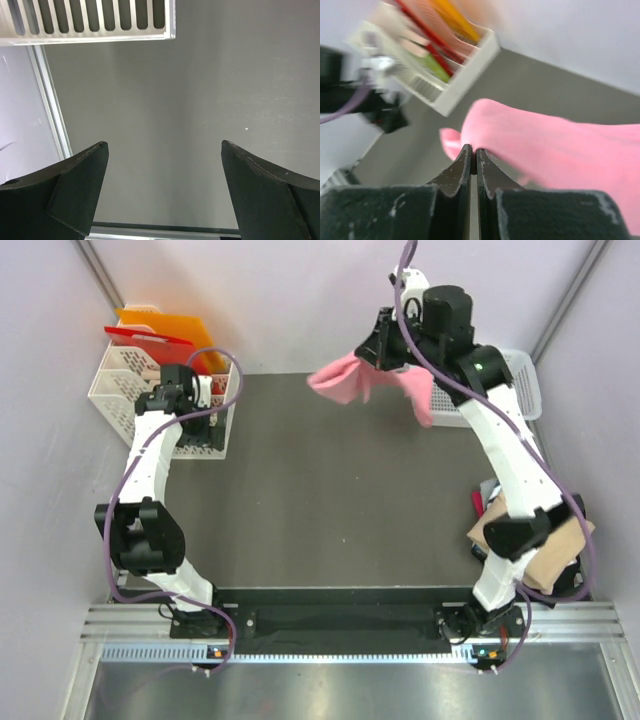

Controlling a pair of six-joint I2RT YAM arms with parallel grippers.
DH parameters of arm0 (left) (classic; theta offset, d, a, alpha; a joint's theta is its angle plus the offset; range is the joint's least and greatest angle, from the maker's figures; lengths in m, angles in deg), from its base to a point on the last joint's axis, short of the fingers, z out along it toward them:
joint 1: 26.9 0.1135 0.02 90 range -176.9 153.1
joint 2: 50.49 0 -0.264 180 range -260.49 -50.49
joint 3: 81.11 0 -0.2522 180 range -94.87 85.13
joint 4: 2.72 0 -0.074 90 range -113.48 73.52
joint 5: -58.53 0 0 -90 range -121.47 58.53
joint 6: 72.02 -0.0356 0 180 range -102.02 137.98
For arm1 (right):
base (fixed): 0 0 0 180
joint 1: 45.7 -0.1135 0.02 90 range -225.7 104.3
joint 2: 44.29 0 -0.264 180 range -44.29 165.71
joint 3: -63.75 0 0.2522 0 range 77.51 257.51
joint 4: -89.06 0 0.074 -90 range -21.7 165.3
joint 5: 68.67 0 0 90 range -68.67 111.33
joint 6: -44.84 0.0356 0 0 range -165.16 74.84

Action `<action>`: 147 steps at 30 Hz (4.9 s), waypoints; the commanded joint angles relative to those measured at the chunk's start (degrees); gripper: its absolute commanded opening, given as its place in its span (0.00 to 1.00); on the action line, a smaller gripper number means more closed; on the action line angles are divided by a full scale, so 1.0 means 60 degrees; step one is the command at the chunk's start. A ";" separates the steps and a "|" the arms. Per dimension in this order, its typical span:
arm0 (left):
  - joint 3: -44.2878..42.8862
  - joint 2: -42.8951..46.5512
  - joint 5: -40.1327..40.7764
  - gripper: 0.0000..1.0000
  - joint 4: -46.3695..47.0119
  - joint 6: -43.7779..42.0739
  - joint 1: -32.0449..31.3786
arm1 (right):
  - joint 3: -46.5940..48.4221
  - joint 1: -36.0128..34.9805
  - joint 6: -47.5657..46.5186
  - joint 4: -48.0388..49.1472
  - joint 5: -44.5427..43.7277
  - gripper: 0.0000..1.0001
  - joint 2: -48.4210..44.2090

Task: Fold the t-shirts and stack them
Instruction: Move the tshirt to the center of the board, then flatten out the tshirt

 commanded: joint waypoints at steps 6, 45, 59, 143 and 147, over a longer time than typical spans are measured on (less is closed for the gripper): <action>0.0568 0.0625 -0.0296 0.98 0.0431 0.0274 0.0067 | 0.0172 -0.1577 -0.0582 -0.0292 0.0493 0.00 -0.2044; 0.0890 0.1330 -0.0883 0.91 -0.0084 -0.1163 -0.3581 | -0.2050 -0.0625 0.0782 -0.0058 -0.0742 1.00 0.2476; -0.2418 -0.3372 -0.1029 0.87 -0.0125 -0.0048 -0.4238 | -0.9919 -0.1445 0.1087 -0.0867 -0.0756 0.83 -0.3874; 0.3577 0.0407 -0.1351 0.88 -0.0316 -0.1528 -0.2438 | -0.5689 0.1572 0.0384 -0.0747 -0.1706 0.00 0.2100; 0.1554 -0.0690 -0.1789 0.93 -0.0403 -0.1221 -0.2554 | -0.5717 0.1426 0.0399 -0.0718 -0.1485 0.00 0.2130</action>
